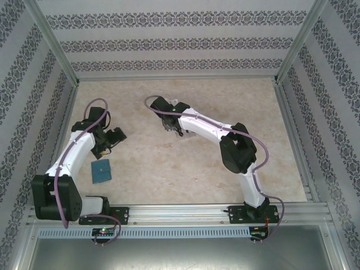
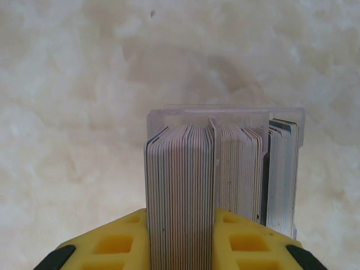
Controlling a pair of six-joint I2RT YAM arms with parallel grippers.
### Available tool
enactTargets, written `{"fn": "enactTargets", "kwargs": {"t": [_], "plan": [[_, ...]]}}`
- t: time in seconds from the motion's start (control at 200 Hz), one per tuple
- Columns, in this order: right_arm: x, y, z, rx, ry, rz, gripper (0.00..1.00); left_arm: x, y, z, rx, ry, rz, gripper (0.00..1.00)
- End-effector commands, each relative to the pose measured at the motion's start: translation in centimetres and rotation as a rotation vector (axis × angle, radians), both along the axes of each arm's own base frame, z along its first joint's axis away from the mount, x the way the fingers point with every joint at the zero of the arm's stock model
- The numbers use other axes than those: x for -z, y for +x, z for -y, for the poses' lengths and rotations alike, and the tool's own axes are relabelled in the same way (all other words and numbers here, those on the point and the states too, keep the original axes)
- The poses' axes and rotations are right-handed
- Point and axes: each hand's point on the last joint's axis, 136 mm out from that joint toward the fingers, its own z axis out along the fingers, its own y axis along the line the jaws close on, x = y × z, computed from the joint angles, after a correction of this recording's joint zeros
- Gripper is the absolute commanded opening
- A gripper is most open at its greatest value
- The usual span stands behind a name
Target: Put the credit cards into the card holder
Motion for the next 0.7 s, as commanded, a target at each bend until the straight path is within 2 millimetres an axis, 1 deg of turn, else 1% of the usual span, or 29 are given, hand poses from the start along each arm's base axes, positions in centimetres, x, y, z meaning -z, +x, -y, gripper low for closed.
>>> {"fn": "enactTargets", "kwargs": {"t": [0.0,0.085,0.14,0.195,0.28,0.34,0.4,0.475,0.535,0.61,0.694], "plan": [[-0.9,2.3,0.1,0.073,0.014,0.06,0.22,1.5,-4.3,-2.4,-0.139,0.073,-0.219,0.99],[0.0,3.0,0.0,0.08,0.018,0.051,0.23,2.6,-5.3,-2.7,-0.203,0.037,-0.263,0.99],[0.5,3.3,0.1,0.088,0.024,0.044,0.24,3.1,-6.3,-3.7,-0.261,0.049,-0.277,0.99],[0.7,3.6,0.2,0.089,0.023,0.038,0.28,3.4,-7.3,-4.9,-0.324,0.06,-0.29,0.99],[0.9,3.9,0.4,0.09,0.017,0.033,0.31,3.8,-8.1,-6.1,-0.394,0.047,-0.287,0.99],[0.8,4.1,0.6,0.09,0.019,0.033,0.35,4.1,-8.4,-6.4,-0.416,0.026,-0.287,0.99],[0.7,4.2,0.7,0.089,0.025,0.026,0.42,4.5,-8.9,-6.7,-0.434,0.026,-0.297,0.99],[-0.3,4.3,0.9,0.07,0.019,0.039,0.51,4.8,-9.0,-6.7,-0.447,0.021,-0.287,0.99],[-1.3,4.3,0.8,0.044,0.023,0.052,0.55,4.9,-8.9,-6.6,-0.444,0.015,-0.268,0.99],[-3.3,3.9,0.5,0.008,0.045,0.068,0.6,5.3,-8.5,-6.2,-0.425,-0.009,-0.243,1.0],[-6.7,2.9,0.5,-0.041,0.063,0.112,0.65,6.4,-8.5,-5.2,-0.416,-0.063,-0.23,1.0]]}}
